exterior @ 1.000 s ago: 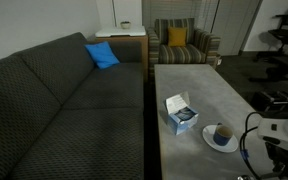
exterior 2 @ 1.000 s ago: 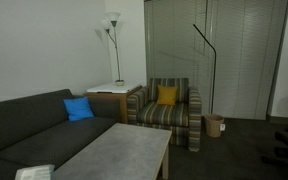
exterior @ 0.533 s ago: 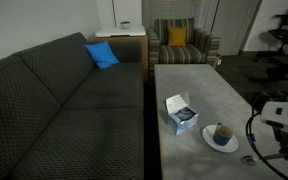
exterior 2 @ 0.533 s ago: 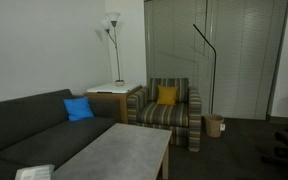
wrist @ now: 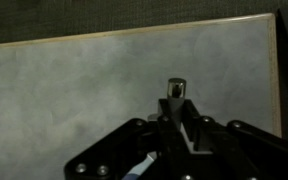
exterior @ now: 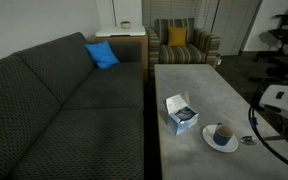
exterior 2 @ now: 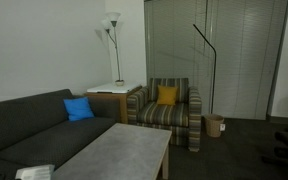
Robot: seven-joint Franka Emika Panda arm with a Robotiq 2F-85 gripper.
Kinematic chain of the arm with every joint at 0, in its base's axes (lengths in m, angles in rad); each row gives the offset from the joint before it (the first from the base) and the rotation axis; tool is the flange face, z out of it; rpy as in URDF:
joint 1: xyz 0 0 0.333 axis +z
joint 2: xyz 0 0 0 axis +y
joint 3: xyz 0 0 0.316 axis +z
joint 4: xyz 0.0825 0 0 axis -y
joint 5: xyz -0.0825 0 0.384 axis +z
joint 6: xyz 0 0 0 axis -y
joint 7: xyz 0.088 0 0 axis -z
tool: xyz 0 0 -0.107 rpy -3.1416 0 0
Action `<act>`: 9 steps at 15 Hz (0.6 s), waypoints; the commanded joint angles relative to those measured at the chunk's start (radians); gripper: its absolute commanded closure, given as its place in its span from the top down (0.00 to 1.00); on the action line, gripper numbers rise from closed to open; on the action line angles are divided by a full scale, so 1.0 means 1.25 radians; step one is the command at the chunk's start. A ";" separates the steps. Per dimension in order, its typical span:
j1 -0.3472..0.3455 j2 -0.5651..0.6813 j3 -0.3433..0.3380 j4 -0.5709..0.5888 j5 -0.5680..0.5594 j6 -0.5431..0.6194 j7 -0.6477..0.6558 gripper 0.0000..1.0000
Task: Pick the spoon on the table and put it in the mug
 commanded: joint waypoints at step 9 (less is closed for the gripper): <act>-0.048 0.043 -0.006 0.196 -0.001 -0.200 0.092 0.04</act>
